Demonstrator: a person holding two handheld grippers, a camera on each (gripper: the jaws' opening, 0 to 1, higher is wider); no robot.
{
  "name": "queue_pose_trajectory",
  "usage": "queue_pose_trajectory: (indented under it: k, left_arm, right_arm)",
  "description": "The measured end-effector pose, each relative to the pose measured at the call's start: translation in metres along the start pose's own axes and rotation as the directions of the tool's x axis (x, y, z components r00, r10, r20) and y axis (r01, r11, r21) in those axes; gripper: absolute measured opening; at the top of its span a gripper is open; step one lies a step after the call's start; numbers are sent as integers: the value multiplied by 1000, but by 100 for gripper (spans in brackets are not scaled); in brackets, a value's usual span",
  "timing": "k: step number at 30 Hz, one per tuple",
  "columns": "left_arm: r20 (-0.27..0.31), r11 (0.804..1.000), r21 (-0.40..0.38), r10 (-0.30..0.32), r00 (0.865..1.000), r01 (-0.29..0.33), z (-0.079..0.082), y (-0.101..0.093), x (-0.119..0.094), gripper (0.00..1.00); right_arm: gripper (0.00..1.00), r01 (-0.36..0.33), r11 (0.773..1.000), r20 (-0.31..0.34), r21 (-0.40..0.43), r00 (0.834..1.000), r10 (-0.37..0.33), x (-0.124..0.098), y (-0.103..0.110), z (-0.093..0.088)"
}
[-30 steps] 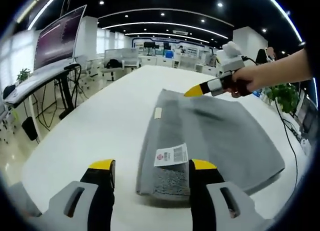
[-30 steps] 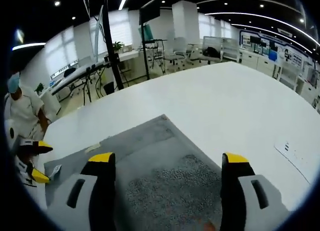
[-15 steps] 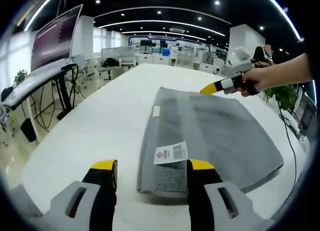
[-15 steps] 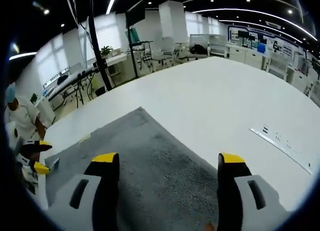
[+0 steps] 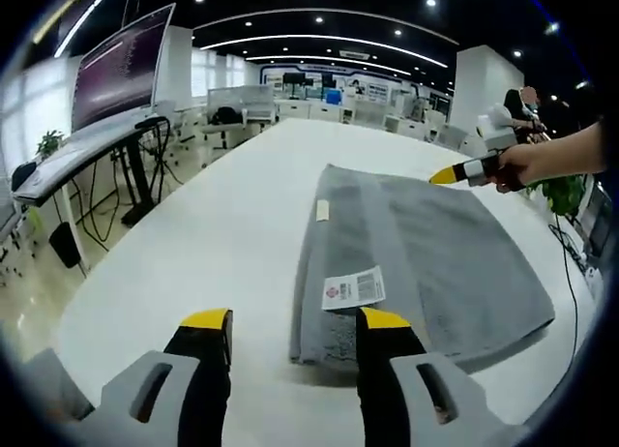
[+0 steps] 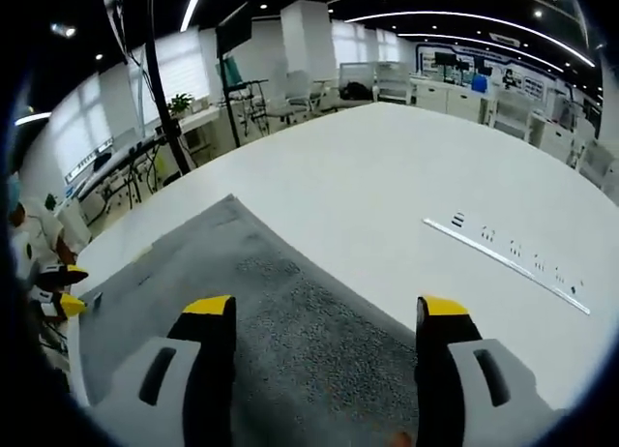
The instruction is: Fold the towel on the table until its edges align and the towel forms a compact rectangular stack.
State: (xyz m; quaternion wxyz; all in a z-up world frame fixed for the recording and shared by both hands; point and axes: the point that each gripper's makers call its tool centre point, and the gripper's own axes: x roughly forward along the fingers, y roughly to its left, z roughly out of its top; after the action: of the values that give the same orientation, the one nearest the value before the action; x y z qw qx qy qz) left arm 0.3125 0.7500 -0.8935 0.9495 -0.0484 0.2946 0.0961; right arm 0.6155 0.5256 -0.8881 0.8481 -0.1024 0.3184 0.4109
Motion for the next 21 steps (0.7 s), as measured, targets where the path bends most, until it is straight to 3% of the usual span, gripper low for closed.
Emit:
queue_pose_trajectory:
  k: [21]
  left_arm:
    - [-5, 999, 35, -38, 999, 38, -6, -1, 0, 39]
  right_arm:
    - [63, 102, 993, -3, 58, 995, -102, -43, -58, -24]
